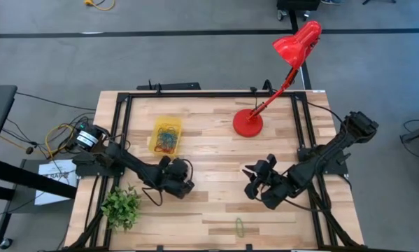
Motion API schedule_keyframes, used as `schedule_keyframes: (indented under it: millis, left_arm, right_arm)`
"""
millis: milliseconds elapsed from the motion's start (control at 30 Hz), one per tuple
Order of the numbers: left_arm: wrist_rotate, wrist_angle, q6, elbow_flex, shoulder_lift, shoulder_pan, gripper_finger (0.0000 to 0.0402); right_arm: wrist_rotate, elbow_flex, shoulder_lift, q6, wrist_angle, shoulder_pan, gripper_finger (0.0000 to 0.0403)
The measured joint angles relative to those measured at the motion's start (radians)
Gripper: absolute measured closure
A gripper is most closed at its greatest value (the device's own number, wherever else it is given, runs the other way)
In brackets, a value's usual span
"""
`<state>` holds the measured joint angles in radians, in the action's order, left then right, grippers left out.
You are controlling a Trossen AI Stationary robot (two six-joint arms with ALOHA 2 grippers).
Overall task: Pick and place items into bin
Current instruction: Put the green rubber band into the yellow bin
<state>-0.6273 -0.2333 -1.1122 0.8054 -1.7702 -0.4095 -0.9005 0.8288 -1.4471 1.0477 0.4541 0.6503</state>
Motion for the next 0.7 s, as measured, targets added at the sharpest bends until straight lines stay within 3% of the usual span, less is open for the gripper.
schedule_keyframes:
  millis: [233, 700]
  left_arm:
    - [-0.008, 0.056, 0.000, -0.056, 0.005, 0.001, 0.0385]
    - [-0.059, 0.085, 0.056, -0.055, 0.000, -0.010, 0.0401]
  right_arm:
    - [0.069, 0.000, 0.000, 0.000, 0.000, -0.025, 0.0324]
    - [0.108, 0.000, 0.000, 0.000, -0.051, -0.058, 0.0324]
